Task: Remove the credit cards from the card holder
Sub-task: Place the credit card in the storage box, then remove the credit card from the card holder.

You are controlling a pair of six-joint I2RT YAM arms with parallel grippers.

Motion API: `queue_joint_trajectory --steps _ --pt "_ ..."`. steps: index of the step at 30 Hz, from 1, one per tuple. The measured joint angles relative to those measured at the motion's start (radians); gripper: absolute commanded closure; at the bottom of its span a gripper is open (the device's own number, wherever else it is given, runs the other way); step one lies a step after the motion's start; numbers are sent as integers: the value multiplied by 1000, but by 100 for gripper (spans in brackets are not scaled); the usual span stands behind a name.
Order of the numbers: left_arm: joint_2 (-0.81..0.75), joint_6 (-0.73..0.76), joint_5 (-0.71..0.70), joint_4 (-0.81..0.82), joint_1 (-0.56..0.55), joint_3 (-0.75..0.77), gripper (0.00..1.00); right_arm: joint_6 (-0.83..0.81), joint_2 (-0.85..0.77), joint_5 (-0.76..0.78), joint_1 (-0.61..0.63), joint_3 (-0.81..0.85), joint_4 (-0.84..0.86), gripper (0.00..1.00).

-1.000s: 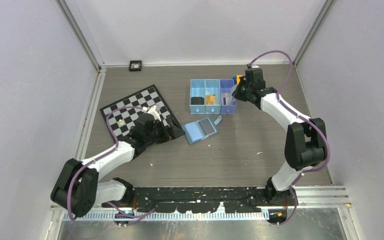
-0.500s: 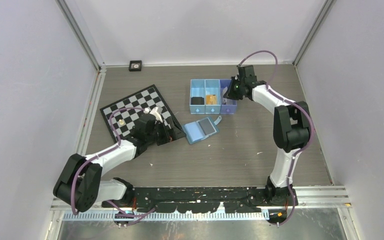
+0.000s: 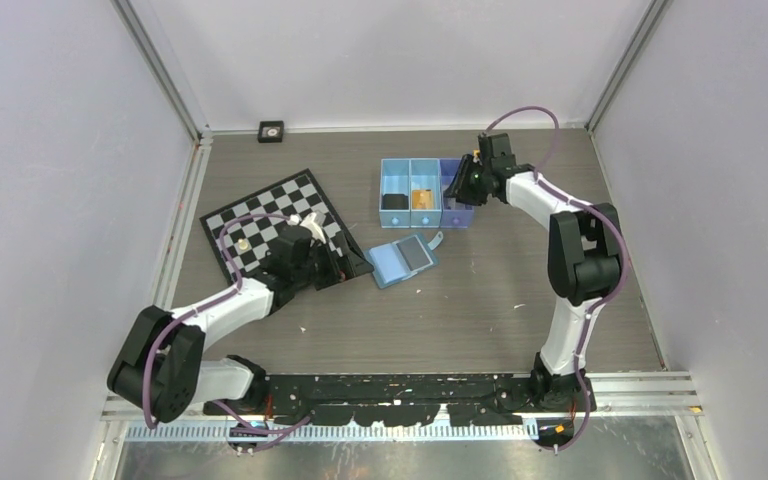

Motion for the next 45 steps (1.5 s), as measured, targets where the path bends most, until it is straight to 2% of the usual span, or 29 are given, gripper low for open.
queue_joint_trajectory --steps 9,16,22,26,30,34,40,45 --pt "32 -5 22 0 0 14 5 23 -135 35 0 -90 32 35" --pt "37 -6 35 2 0 18 5 34 -254 48 5 -146 58 25" --pt "63 -10 50 5 0 18 5 31 -357 101 65 -166 47 10" --pt "69 -18 66 9 0 18 6 24 -456 204 159 -200 17 10" --pt "73 -32 80 21 0 18 6 34 -591 314 258 -327 10 10" --pt "84 -35 84 30 0 18 6 74 -664 347 311 -467 48 10" --pt "140 -37 96 52 0 25 8 127 -659 330 325 -661 142 16" --pt "195 -43 128 61 0 44 9 145 -575 280 330 -674 232 18"
